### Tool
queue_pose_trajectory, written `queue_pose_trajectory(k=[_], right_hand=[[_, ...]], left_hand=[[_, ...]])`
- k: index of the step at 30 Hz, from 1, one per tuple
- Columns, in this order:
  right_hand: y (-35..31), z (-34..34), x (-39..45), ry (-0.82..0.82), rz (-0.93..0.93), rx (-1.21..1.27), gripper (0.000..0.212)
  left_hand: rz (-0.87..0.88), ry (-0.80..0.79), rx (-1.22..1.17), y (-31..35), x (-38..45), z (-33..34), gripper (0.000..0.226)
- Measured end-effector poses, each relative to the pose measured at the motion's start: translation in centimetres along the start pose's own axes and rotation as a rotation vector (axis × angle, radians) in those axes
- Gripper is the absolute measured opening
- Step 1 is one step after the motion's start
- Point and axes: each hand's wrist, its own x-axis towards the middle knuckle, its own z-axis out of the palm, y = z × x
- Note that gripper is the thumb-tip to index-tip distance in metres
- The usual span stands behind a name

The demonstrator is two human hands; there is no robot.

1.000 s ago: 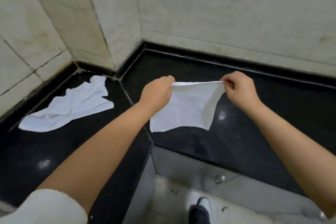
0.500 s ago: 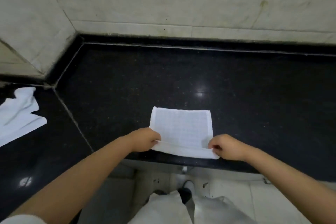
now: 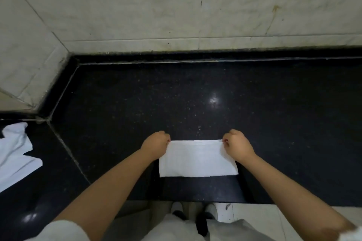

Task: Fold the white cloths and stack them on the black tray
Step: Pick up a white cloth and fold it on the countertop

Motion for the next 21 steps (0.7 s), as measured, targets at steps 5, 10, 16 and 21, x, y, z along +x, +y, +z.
queue_pose_trajectory(k=[5, 10, 16, 21], right_hand=[[-0.8, 0.5, 0.8, -0.041, 0.047, -0.049, 0.027], [-0.6, 0.8, 0.6, -0.046, 0.057, -0.081, 0.03], [-0.5, 0.2, 0.4, -0.104, 0.045, -0.109, 0.023], [-0.4, -2.4, 0.1, -0.144, -0.021, -0.051, 0.022]], left_hand=[[-0.003, 0.0, 0.082, -0.7, 1.3, 0.9, 0.027], [0.051, 0.03, 0.156, -0.9, 1.6, 1.6, 0.03], [0.195, -0.046, 0.267, -1.0, 1.0, 1.7, 0.029], [0.262, -0.075, 0.248, -0.6, 0.2, -0.2, 0.033]])
